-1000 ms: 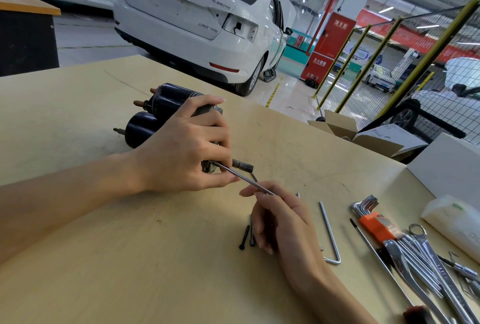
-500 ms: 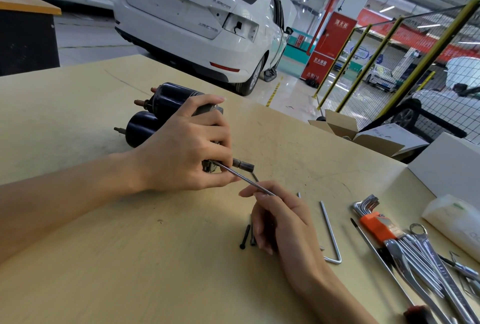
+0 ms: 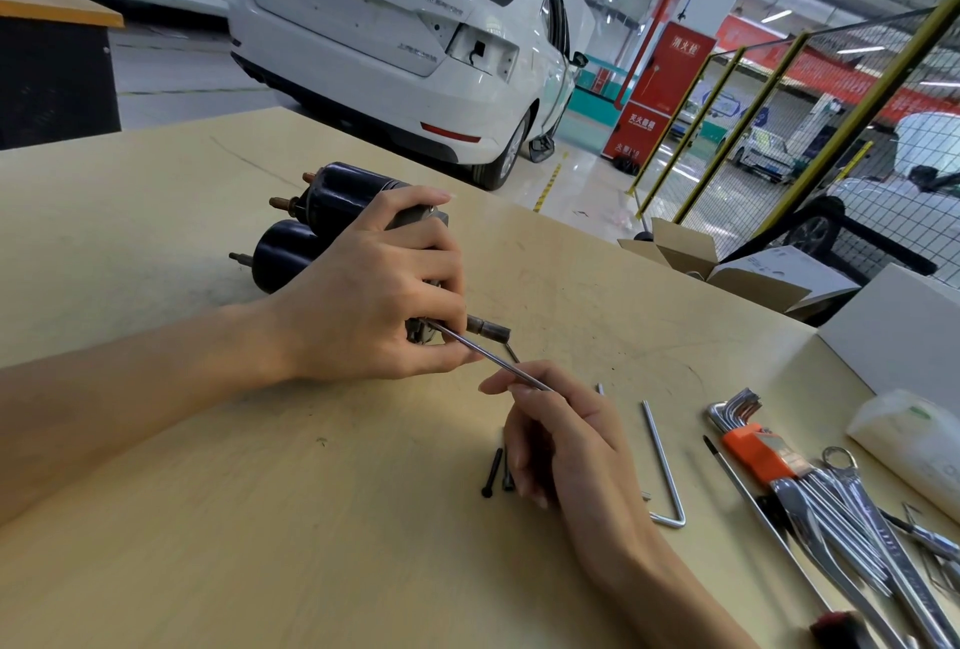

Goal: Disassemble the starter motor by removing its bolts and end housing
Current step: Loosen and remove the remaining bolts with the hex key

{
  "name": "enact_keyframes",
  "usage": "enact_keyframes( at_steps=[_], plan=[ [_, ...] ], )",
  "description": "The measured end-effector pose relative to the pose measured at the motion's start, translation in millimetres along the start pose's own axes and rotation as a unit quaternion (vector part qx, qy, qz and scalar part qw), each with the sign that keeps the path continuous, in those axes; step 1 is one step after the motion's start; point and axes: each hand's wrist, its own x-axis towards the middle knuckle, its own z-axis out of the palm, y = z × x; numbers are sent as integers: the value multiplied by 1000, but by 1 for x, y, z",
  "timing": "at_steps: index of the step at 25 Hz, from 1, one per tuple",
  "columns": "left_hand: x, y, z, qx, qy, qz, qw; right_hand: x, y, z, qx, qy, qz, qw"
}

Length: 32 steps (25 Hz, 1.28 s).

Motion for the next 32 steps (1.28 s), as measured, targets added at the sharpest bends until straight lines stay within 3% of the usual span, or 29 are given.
enact_keyframes(
  at_steps=[32],
  plan=[
    [0,-1,1,5,-4,1,1000,1,0,0,-7,-4,-6,1000]
  ],
)
